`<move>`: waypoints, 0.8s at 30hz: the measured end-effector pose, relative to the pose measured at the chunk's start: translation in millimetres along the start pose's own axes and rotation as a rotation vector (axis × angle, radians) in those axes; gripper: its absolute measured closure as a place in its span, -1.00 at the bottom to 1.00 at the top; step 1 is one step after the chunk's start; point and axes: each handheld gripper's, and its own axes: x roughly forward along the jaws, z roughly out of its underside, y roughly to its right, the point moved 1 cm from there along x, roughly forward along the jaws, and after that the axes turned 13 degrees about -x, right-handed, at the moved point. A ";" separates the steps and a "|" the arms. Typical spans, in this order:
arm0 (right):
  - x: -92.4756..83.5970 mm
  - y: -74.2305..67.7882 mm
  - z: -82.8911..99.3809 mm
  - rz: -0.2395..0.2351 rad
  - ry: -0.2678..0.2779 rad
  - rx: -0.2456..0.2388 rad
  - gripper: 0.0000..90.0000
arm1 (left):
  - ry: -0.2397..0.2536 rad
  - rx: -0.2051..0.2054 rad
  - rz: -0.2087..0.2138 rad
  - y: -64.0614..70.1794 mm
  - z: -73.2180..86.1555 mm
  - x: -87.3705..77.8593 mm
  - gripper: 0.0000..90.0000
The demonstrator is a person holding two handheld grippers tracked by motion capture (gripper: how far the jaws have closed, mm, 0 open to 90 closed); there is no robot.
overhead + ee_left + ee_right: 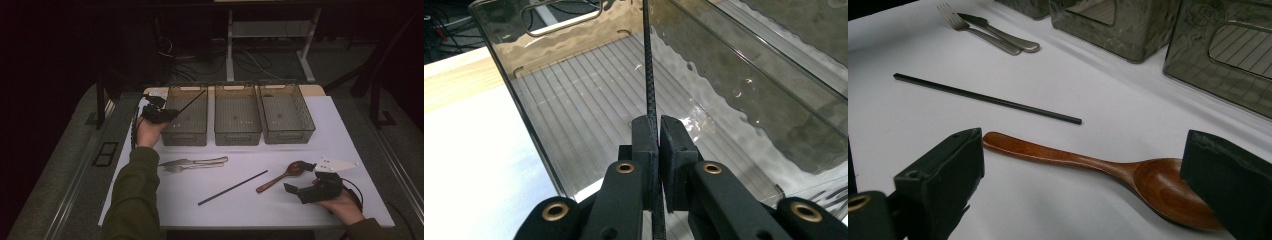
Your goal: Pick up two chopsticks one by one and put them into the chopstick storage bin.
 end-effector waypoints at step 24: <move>-0.5 0.5 0.3 0.005 0.002 -0.001 -0.93 | 0.094 0.013 0.059 14.6 -5.0 -4.4 -0.06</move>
